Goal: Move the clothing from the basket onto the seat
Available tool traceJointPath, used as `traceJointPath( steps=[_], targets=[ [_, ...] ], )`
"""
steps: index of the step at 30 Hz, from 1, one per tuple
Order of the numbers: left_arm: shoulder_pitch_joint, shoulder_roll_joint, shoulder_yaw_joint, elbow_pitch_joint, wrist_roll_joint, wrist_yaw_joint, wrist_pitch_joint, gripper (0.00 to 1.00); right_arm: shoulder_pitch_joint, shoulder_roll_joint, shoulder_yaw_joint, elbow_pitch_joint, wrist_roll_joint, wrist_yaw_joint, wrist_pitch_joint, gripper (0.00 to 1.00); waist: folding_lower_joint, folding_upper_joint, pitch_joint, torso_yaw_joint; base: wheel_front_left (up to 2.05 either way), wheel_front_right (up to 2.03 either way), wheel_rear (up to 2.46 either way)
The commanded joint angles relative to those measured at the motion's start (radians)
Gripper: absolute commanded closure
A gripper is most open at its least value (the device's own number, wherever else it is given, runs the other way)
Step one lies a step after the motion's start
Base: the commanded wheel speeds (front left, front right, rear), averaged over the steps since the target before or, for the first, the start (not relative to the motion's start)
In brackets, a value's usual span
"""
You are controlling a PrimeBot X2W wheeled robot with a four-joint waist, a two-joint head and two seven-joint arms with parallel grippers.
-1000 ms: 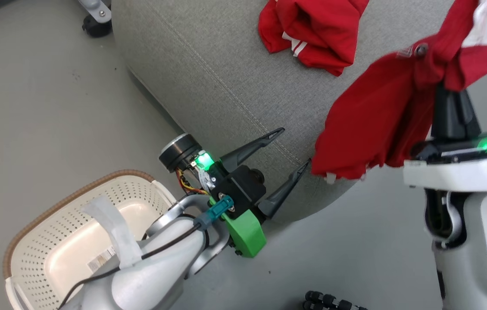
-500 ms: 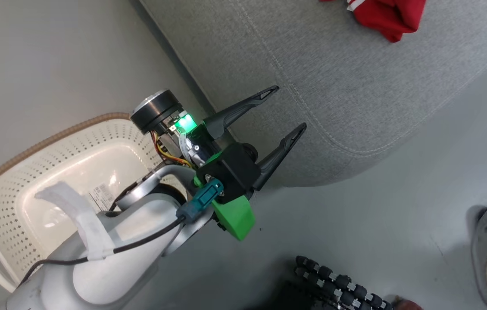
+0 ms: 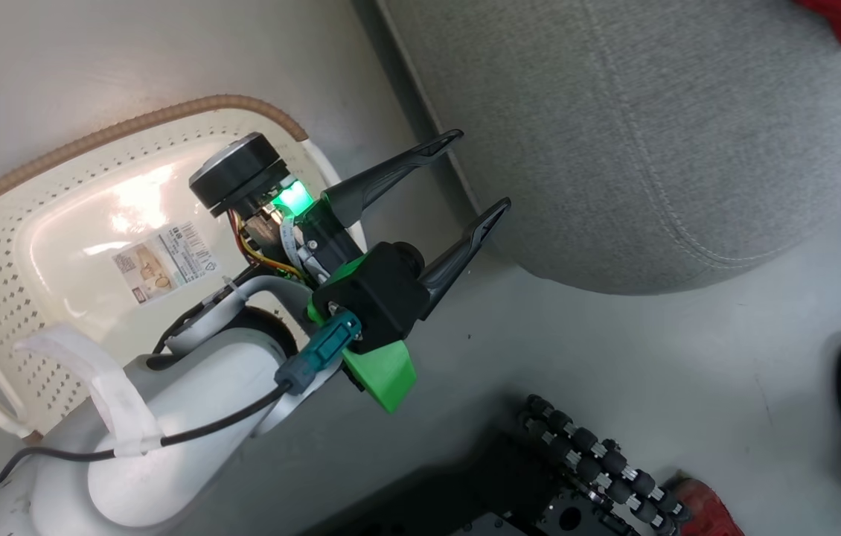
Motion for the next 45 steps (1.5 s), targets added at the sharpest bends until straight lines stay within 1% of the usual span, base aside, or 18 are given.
traceJointPath(
  steps=[1, 4, 8, 12, 13, 14, 15, 19, 24, 27, 30, 35, 40, 42, 43, 44, 45],
  targets=[
    [0.001, 0.004, 0.001, -0.006, 0.005, 0.003, -0.001, 0.00, 0.030, 0.013, -0.006, 0.016, -0.009, -0.001, -0.003, 1.00, -0.0002, -0.0001, 0.029, 0.030, 0.00, 0.00, 0.00],
    [0.008, 0.001, -0.005, -0.003, -0.001, 0.007, -0.005, 0.00, 0.082, 0.059, -0.007, 0.086, -0.009, -0.001, -0.003, 1.00, -0.0002, -0.0001, 0.019, 0.032, 0.00, 0.00, 0.00],
    [0.018, -0.004, -0.009, 0.006, -0.009, 0.010, -0.011, 0.00, 0.116, 0.081, 0.013, 0.186, -0.013, -0.002, -0.003, 1.00, -0.0002, -0.0001, 0.001, 0.032, 0.00, 0.00, 0.00],
    [0.030, -0.006, -0.015, 0.015, -0.013, 0.017, -0.020, 0.00, 0.124, 0.094, 0.019, 0.229, -0.011, -0.002, -0.003, 1.00, -0.0002, -0.0001, -0.019, 0.033, 0.00, 0.00, 0.00],
    [0.032, -0.008, -0.017, 0.018, -0.014, 0.019, -0.021, 0.00, 0.124, 0.096, 0.011, 0.227, -0.012, -0.002, -0.003, 0.82, -0.0002, -0.0001, -0.024, 0.034, 0.00, 0.00, 0.00],
    [0.036, -0.010, -0.020, 0.022, -0.017, 0.019, -0.026, 0.00, 0.129, 0.100, 0.001, 0.220, -0.015, -0.002, -0.003, 0.67, -0.0002, -0.0001, -0.032, 0.036, 0.00, 0.00, 0.00],
    [0.038, -0.013, -0.021, 0.025, -0.019, 0.019, -0.029, 0.00, 0.134, 0.104, -0.008, 0.210, -0.021, -0.002, -0.003, 0.00, -0.0002, -0.0001, -0.039, 0.037, 0.00, 0.00, 0.00],
    [0.055, -0.029, -0.029, 0.046, -0.030, 0.027, -0.049, 0.00, 0.174, 0.123, -0.021, 0.176, -0.030, -0.001, -0.003, 0.00, -0.0002, -0.0001, -0.083, 0.044, 0.00, 0.00, 0.00],
    [0.074, -0.063, -0.032, 0.083, -0.049, 0.037, -0.105, 0.00, 0.283, 0.135, -0.007, 0.104, -0.059, -0.002, -0.003, 0.00, -0.0002, -0.0001, -0.159, 0.071, 0.00, 0.00, 0.00],
    [0.087, -0.086, -0.029, 0.119, -0.061, 0.046, -0.140, 0.00, 0.357, 0.137, 0.018, 0.076, -0.073, -0.001, -0.003, 0.00, -0.0002, -0.0001, -0.208, 0.095, 0.00, 0.00, 0.00],
    [0.107, -0.107, -0.018, 0.163, -0.080, 0.065, -0.177, 0.00, 0.435, 0.137, 0.050, 0.059, -0.086, -0.001, -0.003, 0.00, -0.0002, -0.0001, -0.262, 0.125, 0.00, 0.00, 0.00],
    [0.151, -0.142, 0.010, 0.249, -0.128, 0.091, -0.244, 0.00, 0.550, 0.138, 0.128, 0.051, -0.060, -0.002, -0.003, 0.00, -0.0002, -0.0001, -0.340, 0.191, 0.00, 0.00, 0.00],
    [0.205, -0.196, 0.064, 0.379, -0.206, 0.106, -0.305, 0.00, 0.640, 0.137, 0.231, 0.064, -0.075, -0.002, -0.003, 0.00, -0.0002, -0.0001, -0.431, 0.277, 0.00, 0.00, 0.00],
    [0.223, -0.217, 0.084, 0.424, -0.230, 0.096, -0.320, 0.00, 0.669, 0.137, 0.270, 0.051, -0.077, -0.001, -0.003, 0.00, -0.0002, -0.0001, -0.464, 0.313, 0.00, 0.00, 0.00],
    [0.233, -0.224, 0.100, 0.441, -0.238, 0.098, -0.321, 0.00, 0.678, 0.138, 0.296, 0.041, -0.078, -0.001, -0.003, 0.00, -0.0002, -0.0001, -0.477, 0.327, 0.00, 0.00, 0.00],
    [0.281, -0.260, 0.210, 0.457, -0.230, 0.116, -0.326, 0.00, 0.729, 0.126, 0.388, 0.003, -0.093, -0.002, -0.003, 0.00, -0.0002, -0.0001, -0.537, 0.383, 0.00, 0.00, 0.00],
    [0.308, -0.269, 0.247, 0.454, -0.221, 0.115, -0.326, 0.00, 0.741, 0.123, 0.403, -0.006, -0.097, -0.002, -0.003, 0.00, -0.0002, -0.0001, -0.556, 0.397, 0.00, 0.00, 0.00]
  ],
)
